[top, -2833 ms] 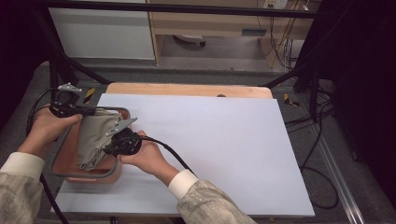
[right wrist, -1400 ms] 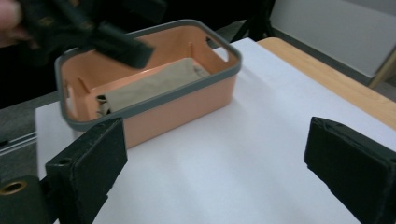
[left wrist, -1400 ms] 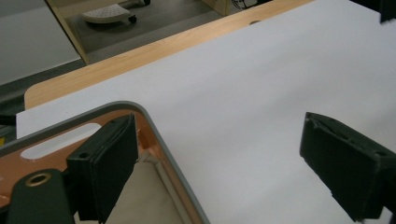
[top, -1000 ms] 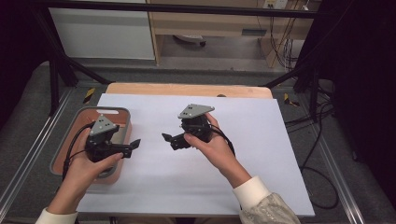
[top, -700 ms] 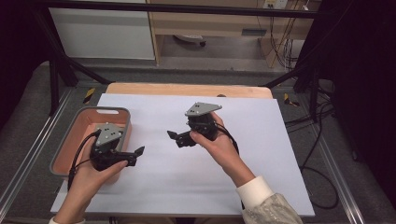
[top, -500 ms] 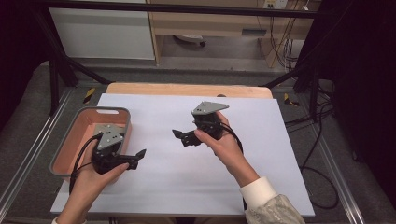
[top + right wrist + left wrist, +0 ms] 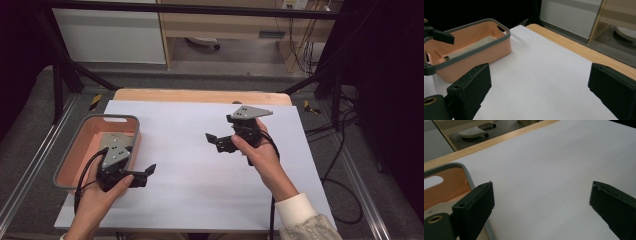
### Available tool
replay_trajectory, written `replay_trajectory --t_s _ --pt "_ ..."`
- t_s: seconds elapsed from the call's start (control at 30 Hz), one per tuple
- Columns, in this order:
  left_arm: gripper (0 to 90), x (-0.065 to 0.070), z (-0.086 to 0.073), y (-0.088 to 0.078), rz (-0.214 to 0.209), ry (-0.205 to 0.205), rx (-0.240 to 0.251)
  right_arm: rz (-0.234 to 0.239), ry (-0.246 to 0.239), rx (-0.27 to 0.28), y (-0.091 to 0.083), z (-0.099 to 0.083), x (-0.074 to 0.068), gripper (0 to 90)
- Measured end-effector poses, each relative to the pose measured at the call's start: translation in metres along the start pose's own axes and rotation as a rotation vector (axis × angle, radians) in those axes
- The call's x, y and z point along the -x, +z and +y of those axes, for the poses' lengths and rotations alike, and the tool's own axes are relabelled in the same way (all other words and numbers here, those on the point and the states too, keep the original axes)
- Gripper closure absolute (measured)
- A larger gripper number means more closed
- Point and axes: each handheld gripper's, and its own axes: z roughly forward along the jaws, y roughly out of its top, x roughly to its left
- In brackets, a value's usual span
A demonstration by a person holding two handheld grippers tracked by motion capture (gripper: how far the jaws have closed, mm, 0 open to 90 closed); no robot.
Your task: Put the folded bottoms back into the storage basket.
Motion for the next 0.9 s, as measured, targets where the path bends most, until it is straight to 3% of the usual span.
replay_trajectory --t_s 0.13,0.23,0.6,0.8,0.9 --pt "6.0 -0.002 -0.003 -0.002 0.005 -0.017 0.008 -0.019 0.022 0.003 -0.014 -0.005 0.011 5.3" --pt "6.2 -0.005 -0.004 -0.005 -0.034 -0.055 0.031 -0.036 0.033 0.01 -0.024 -0.01 0.02 4.9" --pt "6.5 -0.006 -0.011 -0.005 -0.011 -0.035 0.01 -0.113 0.055 0.032 -0.06 -0.028 0.045 5.4" --pt "6.5 -0.006 -0.013 -0.005 -0.009 -0.033 0.003 -0.167 0.056 0.095 -0.08 -0.037 0.056 6.0" --pt "6.4 -0.005 -0.015 -0.005 -0.013 -0.029 0.001 -0.18 0.056 0.1 -0.087 -0.043 0.06 6.0"
